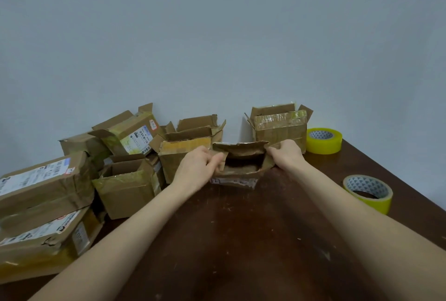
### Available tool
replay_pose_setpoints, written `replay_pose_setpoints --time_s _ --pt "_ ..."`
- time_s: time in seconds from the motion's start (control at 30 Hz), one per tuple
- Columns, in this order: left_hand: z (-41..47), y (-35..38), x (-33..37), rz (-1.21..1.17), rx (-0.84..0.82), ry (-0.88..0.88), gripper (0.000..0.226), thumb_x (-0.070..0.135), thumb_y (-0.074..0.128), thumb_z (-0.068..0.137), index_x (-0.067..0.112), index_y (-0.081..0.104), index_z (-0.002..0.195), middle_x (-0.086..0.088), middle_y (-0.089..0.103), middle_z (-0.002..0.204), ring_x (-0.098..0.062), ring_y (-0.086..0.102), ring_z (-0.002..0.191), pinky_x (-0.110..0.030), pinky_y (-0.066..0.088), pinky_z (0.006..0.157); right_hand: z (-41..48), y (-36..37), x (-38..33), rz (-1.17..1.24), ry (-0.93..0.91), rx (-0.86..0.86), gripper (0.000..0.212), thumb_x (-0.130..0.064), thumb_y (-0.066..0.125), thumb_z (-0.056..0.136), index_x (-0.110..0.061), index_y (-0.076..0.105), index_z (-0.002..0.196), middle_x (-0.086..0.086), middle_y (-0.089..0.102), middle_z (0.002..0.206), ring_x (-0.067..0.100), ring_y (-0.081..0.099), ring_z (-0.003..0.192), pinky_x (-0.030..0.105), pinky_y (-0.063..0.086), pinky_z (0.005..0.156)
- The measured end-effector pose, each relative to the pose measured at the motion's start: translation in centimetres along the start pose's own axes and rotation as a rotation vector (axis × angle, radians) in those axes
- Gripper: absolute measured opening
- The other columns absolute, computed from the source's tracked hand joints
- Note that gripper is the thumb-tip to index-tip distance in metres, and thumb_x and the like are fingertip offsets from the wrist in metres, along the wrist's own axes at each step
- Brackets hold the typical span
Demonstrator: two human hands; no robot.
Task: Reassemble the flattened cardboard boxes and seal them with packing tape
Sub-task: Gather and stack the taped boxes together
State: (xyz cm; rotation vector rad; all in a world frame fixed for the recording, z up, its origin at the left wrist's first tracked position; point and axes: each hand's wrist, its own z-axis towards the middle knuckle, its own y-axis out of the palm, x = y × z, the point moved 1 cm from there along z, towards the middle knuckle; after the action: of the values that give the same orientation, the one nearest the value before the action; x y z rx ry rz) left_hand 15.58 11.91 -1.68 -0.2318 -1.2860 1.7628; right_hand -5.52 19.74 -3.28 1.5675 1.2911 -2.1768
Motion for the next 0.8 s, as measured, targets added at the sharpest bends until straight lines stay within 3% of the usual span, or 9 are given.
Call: replay_pose_setpoints --time_s 0.07,0.13,0.17,0.23,0.33,0.4,0.5,0.67,0.8 --pt "0.9 0.7 0.1 -0.017 -0.005 -0.223 0.041 0.049 0.066 0.082 0.014 0.059 0.102 -0.002 0.048 0.112 -0.020 0.054 0.101 -0.030 0.044 0.081 0.1 0.2 -0.1 -0.053 -0.036 0.012 0.031 -0.023 0.053 0.097 -0.011 0.053 0.068 0.004 0.054 0.066 0.018 0.053 0.060 0.026 0.037 0.049" --pt "1.7 1.2 0.4 0.025 -0.118 -0.381 0.084 0.054 0.074 0.072 0.009 0.039 0.133 -0.012 0.035 0.132 -0.030 0.049 0.116 -0.038 0.047 0.090 0.0 0.3 -0.2 -0.081 -0.074 0.009 0.030 -0.022 0.052 0.097 -0.011 0.055 0.070 0.003 0.055 0.069 0.016 0.052 0.061 0.026 0.037 0.049" --pt "2.1 1.5 0.5 0.081 -0.164 -0.420 0.091 0.055 0.075 0.071 0.008 0.034 0.137 -0.015 0.032 0.137 -0.034 0.046 0.121 -0.041 0.047 0.093 0.0 0.2 -0.2 -0.085 -0.090 0.002 0.029 -0.022 0.052 0.098 -0.011 0.058 0.072 0.004 0.057 0.071 0.016 0.053 0.062 0.025 0.038 0.050" --pt "2.9 2.2 0.8 0.146 -0.201 -0.418 0.073 0.047 0.073 0.077 0.008 0.043 0.130 -0.016 0.044 0.129 -0.031 0.053 0.111 -0.038 0.050 0.084 0.3 -0.2 0.0 -0.078 -0.096 -0.011 0.023 -0.022 0.053 0.097 -0.011 0.063 0.079 0.005 0.061 0.077 0.017 0.056 0.066 0.026 0.043 0.056" --pt "4.1 2.6 1.2 0.015 -0.113 -0.341 0.017 0.024 0.054 0.089 0.008 0.058 0.084 -0.010 0.061 0.087 -0.021 0.055 0.072 -0.029 0.044 0.057 1.1 -1.9 0.8 0.012 -0.030 0.038 0.020 -0.023 0.056 0.096 -0.007 0.066 0.087 0.006 0.062 0.073 0.018 0.056 0.062 0.027 0.043 0.053" --pt "4.8 2.8 1.7 -0.059 -0.075 -0.344 0.021 0.016 0.047 0.089 0.008 0.051 0.070 -0.009 0.058 0.075 -0.021 0.054 0.064 -0.029 0.042 0.053 1.3 -3.4 1.7 0.092 0.032 0.072 0.023 -0.024 0.056 0.096 -0.007 0.063 0.082 0.005 0.058 0.067 0.017 0.052 0.055 0.025 0.037 0.046" --pt "6.4 3.6 2.7 -0.240 -0.093 -0.399 0.018 0.013 0.045 0.091 0.003 0.057 0.082 -0.012 0.066 0.078 -0.024 0.068 0.059 -0.035 0.057 0.061 1.7 -4.5 2.7 0.273 0.088 0.037 0.035 -0.033 0.048 0.099 -0.011 0.056 0.073 0.003 0.053 0.063 0.016 0.048 0.051 0.024 0.038 0.046" --pt "9.4 6.2 4.2 -0.495 -0.061 -0.547 0.021 0.013 0.047 0.093 -0.003 0.060 0.096 -0.012 0.063 0.079 -0.031 0.071 0.063 -0.045 0.060 0.071 3.1 -4.9 4.5 0.584 0.181 -0.160 0.047 -0.064 0.043 0.091 -0.023 0.059 0.109 -0.006 0.061 0.103 0.018 0.058 0.095 0.040 0.047 0.095" --pt "11.4 9.1 5.5 -0.628 -0.066 -0.617 0.020 0.013 0.047 0.095 0.000 0.060 0.088 -0.012 0.065 0.072 -0.030 0.070 0.063 -0.044 0.060 0.071 6.0 -3.8 8.0 0.532 0.076 0.004 0.044 -0.043 0.064 0.088 -0.015 0.061 0.121 0.001 0.067 0.115 0.021 0.063 0.106 0.046 0.050 0.096"
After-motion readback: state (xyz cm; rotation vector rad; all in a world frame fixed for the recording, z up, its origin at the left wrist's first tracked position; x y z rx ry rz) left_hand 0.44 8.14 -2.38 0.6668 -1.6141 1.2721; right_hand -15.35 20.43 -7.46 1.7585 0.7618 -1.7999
